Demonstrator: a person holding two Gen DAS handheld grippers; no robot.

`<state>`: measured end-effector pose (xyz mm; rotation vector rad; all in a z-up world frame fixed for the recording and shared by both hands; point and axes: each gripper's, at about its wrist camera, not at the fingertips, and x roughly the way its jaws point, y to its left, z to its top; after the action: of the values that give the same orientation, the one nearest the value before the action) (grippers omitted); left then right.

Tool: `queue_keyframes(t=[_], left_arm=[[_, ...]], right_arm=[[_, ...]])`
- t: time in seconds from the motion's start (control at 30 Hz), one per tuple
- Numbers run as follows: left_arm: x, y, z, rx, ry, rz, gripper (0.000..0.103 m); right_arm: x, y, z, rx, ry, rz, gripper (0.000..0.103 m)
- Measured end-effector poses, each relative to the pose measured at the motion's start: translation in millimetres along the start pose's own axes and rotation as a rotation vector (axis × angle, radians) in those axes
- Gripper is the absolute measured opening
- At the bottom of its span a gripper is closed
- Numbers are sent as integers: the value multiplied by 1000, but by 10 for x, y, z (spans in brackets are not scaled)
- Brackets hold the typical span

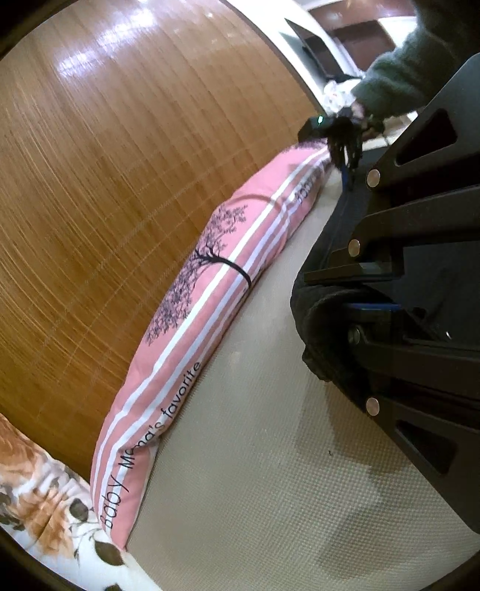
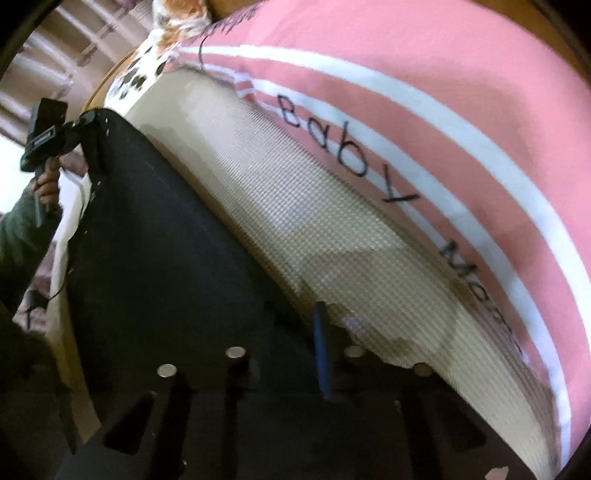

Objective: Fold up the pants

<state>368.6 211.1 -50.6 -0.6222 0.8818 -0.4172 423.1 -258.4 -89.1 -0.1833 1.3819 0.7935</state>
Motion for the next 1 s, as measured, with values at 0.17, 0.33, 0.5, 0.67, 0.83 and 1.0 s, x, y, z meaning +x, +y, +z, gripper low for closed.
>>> queue_keyframes(t=[0.17, 0.33, 0.5, 0.67, 0.83, 1.0], left_arm=[[22, -120, -15, 60, -13, 84, 8], [-167, -262, -76, 98, -37, 94, 8], [-513, -428, -256, 121, -54, 68, 8], [-914, -559, -586, 154, -51, 54, 8], [-1277, -467, -1062, 153, -18, 54, 8], [-1450, -343, -1521, 182, 43, 94, 9]], right_arm=[[-253, 224, -165, 24, -100, -119, 8], [-581, 544, -383, 59, -164, -206, 7], [-910, 876, -782, 110, -236, -249, 6], [-1028, 1327, -1268, 142, -266, -291, 6], [-984, 1749, -1801, 200, -299, -265, 5], [-715, 1961, -2307, 278, -276, -230, 3]])
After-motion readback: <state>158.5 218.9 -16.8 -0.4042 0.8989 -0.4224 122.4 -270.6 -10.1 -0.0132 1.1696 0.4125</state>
